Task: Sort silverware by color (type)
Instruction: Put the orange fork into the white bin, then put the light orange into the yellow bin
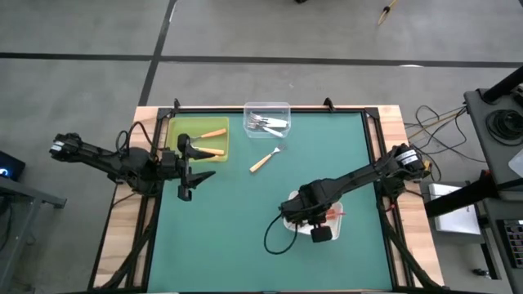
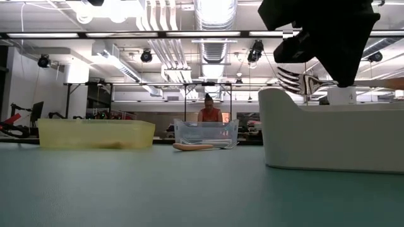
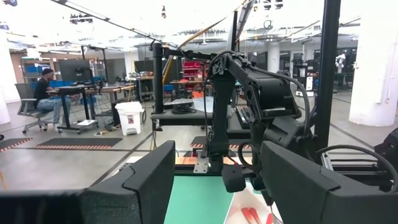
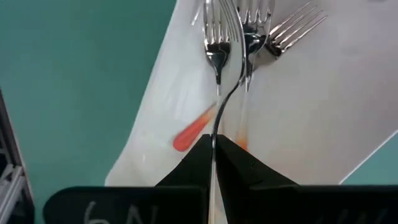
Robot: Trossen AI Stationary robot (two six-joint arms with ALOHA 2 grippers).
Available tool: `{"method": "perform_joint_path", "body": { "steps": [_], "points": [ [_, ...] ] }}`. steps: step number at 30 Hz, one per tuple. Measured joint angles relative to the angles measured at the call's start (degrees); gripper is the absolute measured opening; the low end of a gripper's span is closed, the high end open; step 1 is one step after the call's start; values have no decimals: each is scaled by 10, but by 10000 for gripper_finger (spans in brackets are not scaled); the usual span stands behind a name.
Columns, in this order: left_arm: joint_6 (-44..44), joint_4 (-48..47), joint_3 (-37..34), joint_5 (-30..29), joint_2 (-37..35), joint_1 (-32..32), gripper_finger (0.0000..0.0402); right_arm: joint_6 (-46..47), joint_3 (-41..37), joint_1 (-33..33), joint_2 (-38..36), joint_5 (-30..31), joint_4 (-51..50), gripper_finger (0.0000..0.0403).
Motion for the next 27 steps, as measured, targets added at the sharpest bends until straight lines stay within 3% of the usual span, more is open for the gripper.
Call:
{"method": "perform_joint_path", "body": {
  "steps": [13,27],
  "points": [
    [0,0,0,0,0,0,219,-1,0,0,0,41,0,13],
    [0,0,0,0,0,0,219,30,0,0,0,58,0,105]
  ]
}}
